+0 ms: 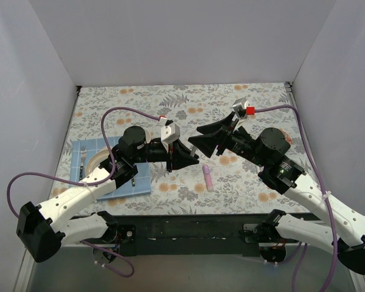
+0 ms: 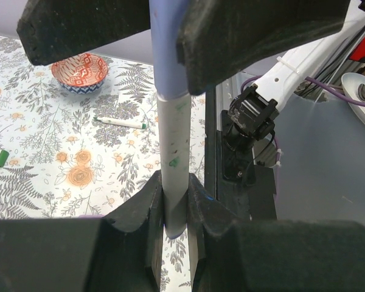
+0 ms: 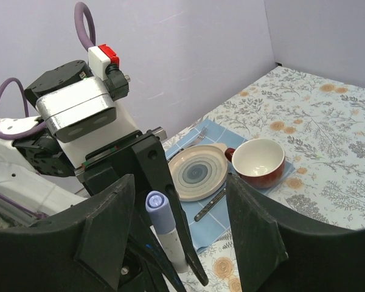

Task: Insert the pens into the pen caps

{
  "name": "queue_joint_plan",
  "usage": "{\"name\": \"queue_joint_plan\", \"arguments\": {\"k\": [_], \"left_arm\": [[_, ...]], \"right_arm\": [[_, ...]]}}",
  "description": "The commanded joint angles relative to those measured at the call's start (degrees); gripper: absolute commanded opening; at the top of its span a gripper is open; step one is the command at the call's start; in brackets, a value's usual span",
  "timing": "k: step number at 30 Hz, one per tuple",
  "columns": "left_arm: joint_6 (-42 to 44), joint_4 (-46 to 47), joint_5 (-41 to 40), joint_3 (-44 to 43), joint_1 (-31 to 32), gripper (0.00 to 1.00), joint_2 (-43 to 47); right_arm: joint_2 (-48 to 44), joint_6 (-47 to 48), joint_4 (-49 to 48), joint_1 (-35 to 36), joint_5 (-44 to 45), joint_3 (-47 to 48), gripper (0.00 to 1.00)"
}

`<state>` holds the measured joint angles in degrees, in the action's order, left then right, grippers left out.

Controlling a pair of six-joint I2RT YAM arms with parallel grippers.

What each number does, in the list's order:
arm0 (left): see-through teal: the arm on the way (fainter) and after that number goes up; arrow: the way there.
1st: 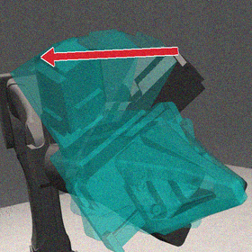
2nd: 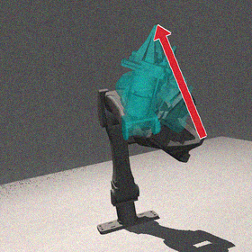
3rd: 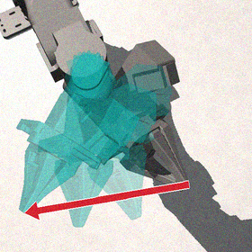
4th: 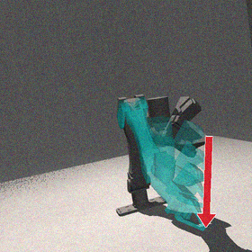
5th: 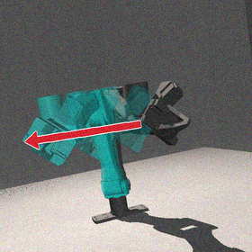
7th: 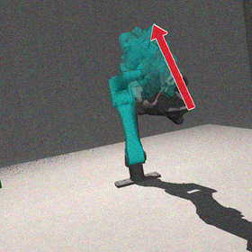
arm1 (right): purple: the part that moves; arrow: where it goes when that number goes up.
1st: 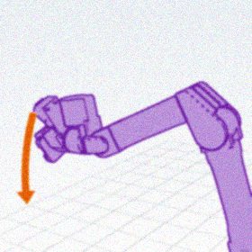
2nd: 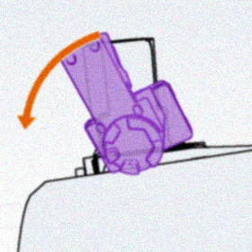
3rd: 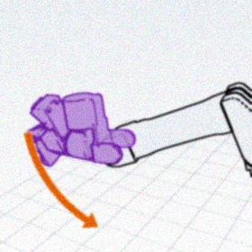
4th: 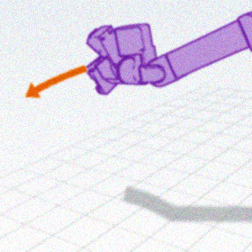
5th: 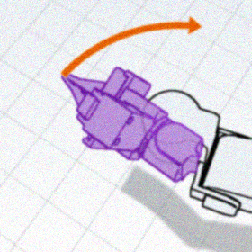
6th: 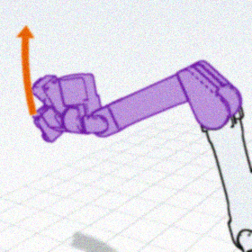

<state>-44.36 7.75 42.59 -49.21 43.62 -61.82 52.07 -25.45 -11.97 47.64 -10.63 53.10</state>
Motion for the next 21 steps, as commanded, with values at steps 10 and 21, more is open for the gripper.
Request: {"name": "queue_joint_plan", "arguments": {"k": [10,21], "left_arm": [[0.9,-1.5,-3.5,-1.2,0.1,0.0,-0.7],[0.4,-1.5,-11.5,-2.6,0.1,0.0,-0.6]], "right_arm": [[0.3,-0.2,-3.1,0.1,-0.1,1.5,0.6],[0.7,-1.1,-0.3,0.3,1.2,-1.1,0.01]]}}
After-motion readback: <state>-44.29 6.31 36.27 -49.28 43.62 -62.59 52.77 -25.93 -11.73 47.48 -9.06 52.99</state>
